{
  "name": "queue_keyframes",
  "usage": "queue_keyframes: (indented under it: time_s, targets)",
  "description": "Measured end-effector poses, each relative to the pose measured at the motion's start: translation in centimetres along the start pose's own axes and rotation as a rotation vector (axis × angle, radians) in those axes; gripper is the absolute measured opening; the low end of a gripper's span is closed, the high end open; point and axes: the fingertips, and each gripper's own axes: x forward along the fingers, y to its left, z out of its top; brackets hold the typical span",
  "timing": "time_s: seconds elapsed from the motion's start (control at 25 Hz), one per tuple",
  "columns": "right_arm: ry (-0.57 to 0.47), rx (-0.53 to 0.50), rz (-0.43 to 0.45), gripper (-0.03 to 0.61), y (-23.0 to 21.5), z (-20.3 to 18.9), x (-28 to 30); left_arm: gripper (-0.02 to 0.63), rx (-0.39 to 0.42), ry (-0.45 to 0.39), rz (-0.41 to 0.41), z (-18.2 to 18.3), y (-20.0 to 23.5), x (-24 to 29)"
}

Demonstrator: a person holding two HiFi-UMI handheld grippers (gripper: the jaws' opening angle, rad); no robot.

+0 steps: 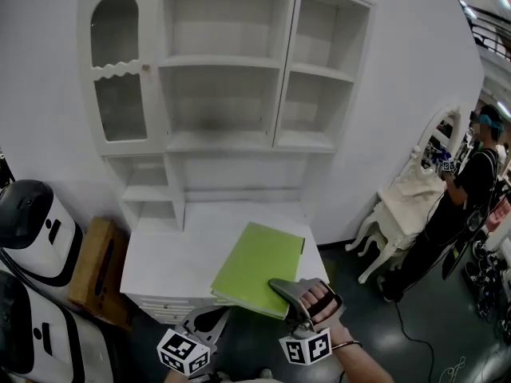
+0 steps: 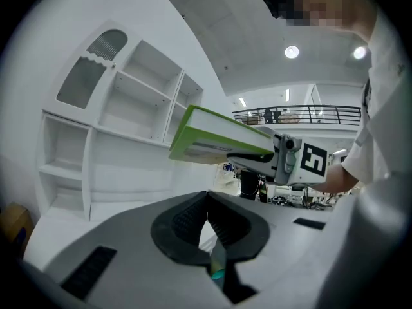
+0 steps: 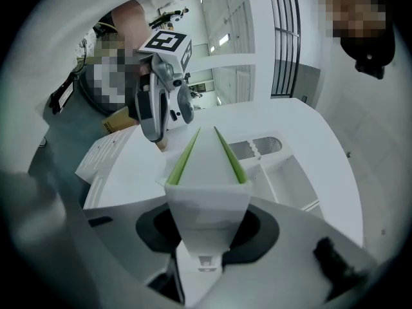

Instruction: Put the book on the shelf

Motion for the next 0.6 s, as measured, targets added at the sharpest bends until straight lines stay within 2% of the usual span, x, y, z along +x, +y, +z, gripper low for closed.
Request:
queue_keyframes:
  time_s: [0.32,0.6]
  targets:
    - [0.023,-0.042,-0.041,0.141,-2.8,1.9,3.0,0.011,0.027,0.004,-0.050,2.8,2.7,-1.2]
    - [0.027,-0.051,-0.038,0.143,-4.8,3.2,5.5,0.011,0.008,-0.002,-0.084,4.6,5.5,-1.9]
